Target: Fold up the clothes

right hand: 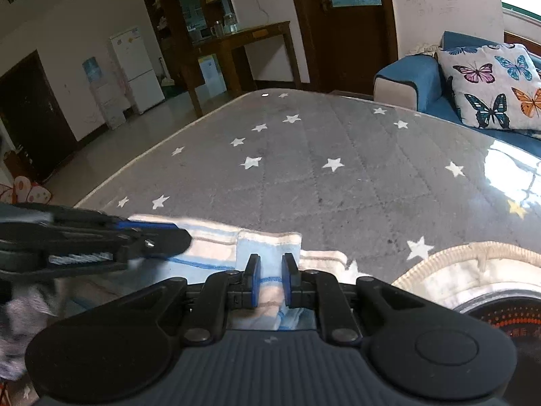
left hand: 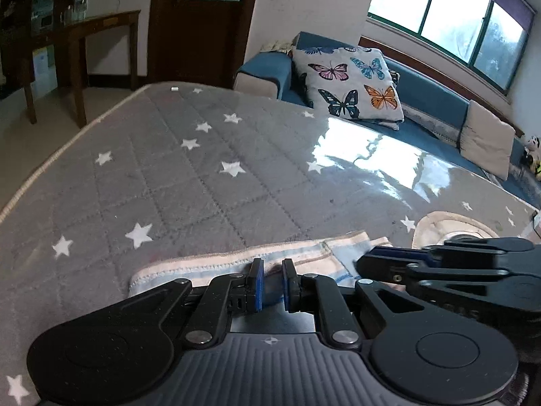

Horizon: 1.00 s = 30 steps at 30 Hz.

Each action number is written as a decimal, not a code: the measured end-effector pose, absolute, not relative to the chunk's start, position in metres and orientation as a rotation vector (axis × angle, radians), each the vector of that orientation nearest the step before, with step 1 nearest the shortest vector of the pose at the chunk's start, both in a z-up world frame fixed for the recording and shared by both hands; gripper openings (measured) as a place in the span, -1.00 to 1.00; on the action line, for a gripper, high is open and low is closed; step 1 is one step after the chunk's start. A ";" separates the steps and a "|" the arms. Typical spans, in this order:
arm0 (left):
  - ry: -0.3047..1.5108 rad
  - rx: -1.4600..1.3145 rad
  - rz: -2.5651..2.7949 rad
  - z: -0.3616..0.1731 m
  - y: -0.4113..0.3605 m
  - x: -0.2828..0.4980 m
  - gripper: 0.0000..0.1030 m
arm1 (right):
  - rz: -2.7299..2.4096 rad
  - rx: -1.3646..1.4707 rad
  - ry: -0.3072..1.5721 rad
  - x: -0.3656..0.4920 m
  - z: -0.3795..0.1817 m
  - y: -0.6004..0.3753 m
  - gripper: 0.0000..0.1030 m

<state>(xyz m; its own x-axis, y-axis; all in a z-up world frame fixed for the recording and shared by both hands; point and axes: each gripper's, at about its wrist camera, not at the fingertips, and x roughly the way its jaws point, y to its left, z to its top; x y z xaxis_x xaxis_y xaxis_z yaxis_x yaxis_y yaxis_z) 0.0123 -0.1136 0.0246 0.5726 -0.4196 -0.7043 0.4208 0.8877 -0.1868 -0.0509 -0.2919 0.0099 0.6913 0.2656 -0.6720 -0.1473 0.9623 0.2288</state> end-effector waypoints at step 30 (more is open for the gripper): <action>0.810 0.099 -0.556 0.020 -0.054 -0.154 -0.71 | 0.337 -0.043 0.793 -0.206 0.025 -0.269 -0.72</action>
